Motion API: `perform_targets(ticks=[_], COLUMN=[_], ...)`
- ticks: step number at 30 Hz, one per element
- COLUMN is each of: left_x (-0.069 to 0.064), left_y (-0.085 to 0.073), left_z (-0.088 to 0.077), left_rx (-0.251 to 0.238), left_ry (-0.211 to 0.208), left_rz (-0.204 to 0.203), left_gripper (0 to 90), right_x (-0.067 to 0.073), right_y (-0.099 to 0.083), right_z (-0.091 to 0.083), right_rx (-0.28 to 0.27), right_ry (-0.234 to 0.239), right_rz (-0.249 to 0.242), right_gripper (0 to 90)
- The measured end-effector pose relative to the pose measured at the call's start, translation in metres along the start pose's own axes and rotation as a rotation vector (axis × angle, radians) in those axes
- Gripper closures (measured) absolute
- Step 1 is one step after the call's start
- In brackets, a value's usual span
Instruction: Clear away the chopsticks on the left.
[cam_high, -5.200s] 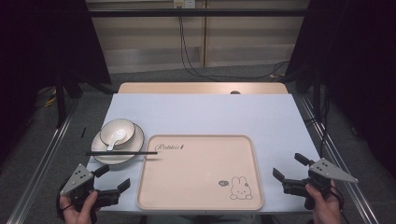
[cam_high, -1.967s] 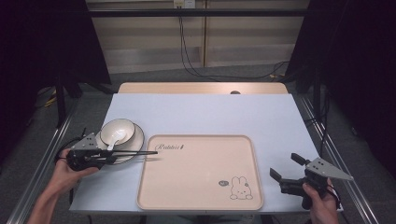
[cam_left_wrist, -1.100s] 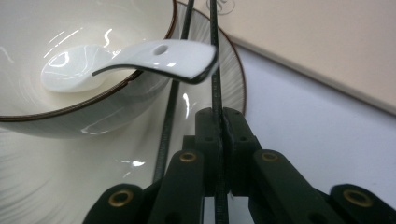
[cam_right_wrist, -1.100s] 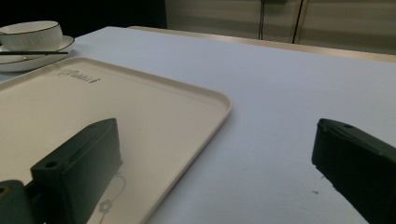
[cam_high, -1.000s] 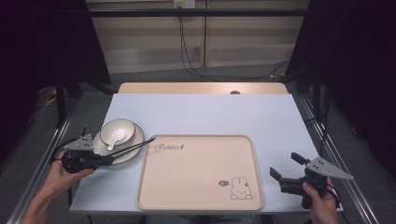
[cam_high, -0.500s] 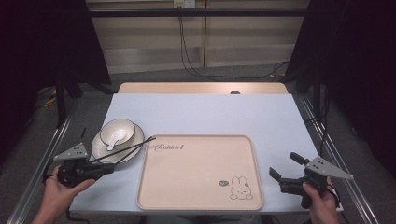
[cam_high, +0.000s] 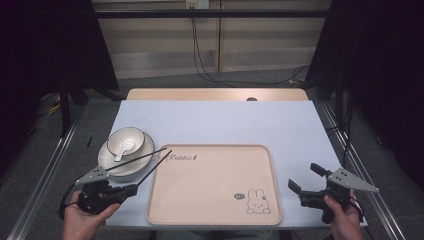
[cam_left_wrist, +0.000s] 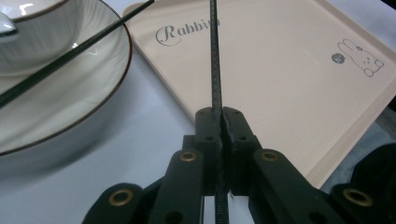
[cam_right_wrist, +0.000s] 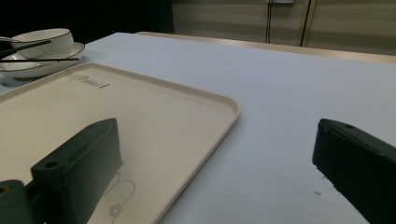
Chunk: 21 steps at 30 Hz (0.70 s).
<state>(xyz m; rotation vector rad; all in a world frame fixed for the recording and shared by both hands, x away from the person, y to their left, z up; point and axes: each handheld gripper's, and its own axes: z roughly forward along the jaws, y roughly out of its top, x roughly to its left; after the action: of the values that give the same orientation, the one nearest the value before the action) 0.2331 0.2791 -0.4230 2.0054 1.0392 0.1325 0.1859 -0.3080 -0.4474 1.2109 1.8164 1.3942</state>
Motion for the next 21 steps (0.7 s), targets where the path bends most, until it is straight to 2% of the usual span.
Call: perform_targets(ticks=[2, 3, 4, 5, 6, 7, 8, 9, 11, 12, 14, 16, 21], left_x=[-0.008, -0.008, -0.016, -0.016, -0.026, -0.026, -0.032, -0.032, -0.031, -0.031, -0.03, -0.03, -0.033], left_y=[0.003, 0.003, 0.007, 0.007, 0.012, 0.012, 0.017, 0.017, 0.022, 0.023, 0.024, 0.024, 0.025], left_z=[0.004, 0.004, 0.008, 0.008, 0.012, 0.012, 0.018, 0.018, 0.025, 0.028, 0.034, 0.044, 0.058], left_rx=[-0.004, -0.004, -0.014, -0.014, -0.021, -0.021, -0.032, -0.032, -0.035, -0.031, -0.029, -0.027, 0.002], left_ry=[0.02, 0.02, 0.024, 0.024, 0.039, 0.039, 0.046, 0.046, 0.054, 0.074, 0.082, 0.116, 0.152], left_rz=[-0.041, -0.041, -0.064, -0.064, -0.068, -0.068, -0.103, -0.103, -0.134, -0.141, -0.168, -0.212, -0.231], left_gripper=[86.0, 86.0, 85.9, 85.9, 85.9, 85.9, 85.8, 85.9, 85.9, 85.8, 85.9, 85.8, 85.9], right_x=[0.0, 0.0, 0.0, 0.0, 0.001, 0.001, 0.001, 0.001, 0.001, 0.001, 0.001, 0.0, 0.002], right_y=[0.0, 0.0, 0.0, 0.0, 0.0, 0.0, 0.0, 0.0, 0.0, 0.0, 0.0, 0.0, 0.0], right_z=[0.0, 0.0, 0.001, 0.001, 0.001, 0.001, 0.001, 0.001, 0.001, 0.0, 0.0, 0.0, 0.0], right_rx=[0.003, 0.003, 0.001, 0.001, 0.005, 0.005, 0.005, 0.005, 0.002, 0.005, 0.004, 0.001, -0.002], right_ry=[0.002, 0.002, 0.005, 0.005, 0.004, 0.004, 0.004, 0.004, 0.005, 0.006, 0.007, 0.01, 0.009], right_rz=[0.002, 0.002, 0.0, 0.0, -0.006, -0.006, -0.01, -0.01, -0.01, -0.01, -0.01, -0.013, -0.011], right_gripper=[1.0, 1.0, 1.0, 1.0, 1.0, 1.0, 1.0, 1.0, 1.0, 1.0, 1.0, 1.0, 1.0])
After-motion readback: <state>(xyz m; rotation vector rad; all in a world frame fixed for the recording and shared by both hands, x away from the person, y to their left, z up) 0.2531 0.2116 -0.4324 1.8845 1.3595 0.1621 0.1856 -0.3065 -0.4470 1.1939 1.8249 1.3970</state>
